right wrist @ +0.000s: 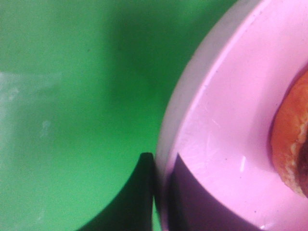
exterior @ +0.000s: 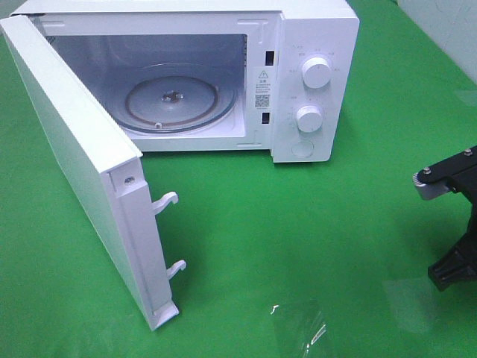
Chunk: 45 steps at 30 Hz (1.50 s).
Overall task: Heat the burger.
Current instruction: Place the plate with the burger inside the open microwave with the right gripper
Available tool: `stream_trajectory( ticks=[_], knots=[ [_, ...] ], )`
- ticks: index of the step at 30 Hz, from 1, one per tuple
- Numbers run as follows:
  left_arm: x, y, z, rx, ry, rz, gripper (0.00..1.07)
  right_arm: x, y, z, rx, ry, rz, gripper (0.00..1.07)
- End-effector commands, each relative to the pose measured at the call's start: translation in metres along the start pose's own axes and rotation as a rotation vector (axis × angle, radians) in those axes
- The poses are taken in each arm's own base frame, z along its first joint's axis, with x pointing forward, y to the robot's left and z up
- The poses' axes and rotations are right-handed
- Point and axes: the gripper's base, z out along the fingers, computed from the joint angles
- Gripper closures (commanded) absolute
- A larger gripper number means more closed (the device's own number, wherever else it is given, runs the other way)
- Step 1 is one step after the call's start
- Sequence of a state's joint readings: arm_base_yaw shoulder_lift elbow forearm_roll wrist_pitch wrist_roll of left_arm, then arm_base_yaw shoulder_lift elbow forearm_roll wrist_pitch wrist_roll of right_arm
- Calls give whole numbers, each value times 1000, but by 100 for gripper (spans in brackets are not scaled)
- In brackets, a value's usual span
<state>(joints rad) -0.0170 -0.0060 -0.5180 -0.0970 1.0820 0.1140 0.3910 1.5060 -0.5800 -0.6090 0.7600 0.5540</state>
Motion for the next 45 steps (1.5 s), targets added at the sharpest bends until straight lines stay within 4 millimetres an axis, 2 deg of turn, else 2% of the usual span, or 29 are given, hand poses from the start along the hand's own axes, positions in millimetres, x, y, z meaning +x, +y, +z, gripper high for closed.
stream_trajectory(
  ticks=[1, 19, 22, 38, 45],
  knots=[
    [1, -1, -2, 2, -26, -4, 9, 6, 0, -7, 64, -18, -60, 107],
    [1, -1, -2, 2, -26, -4, 9, 35, 35, -44, 83, -172, -311, 107],
    [1, -1, -2, 2, -26, -4, 9, 35, 37, -45, 82, -185, -325, 107],
    [1, -1, -2, 2, -26, -4, 9, 53, 82, -68, 60, -322, -611, 107],
    [1, -1, -2, 2, -26, -4, 9, 57, 89, -72, 64, -352, -703, 107]
  ],
)
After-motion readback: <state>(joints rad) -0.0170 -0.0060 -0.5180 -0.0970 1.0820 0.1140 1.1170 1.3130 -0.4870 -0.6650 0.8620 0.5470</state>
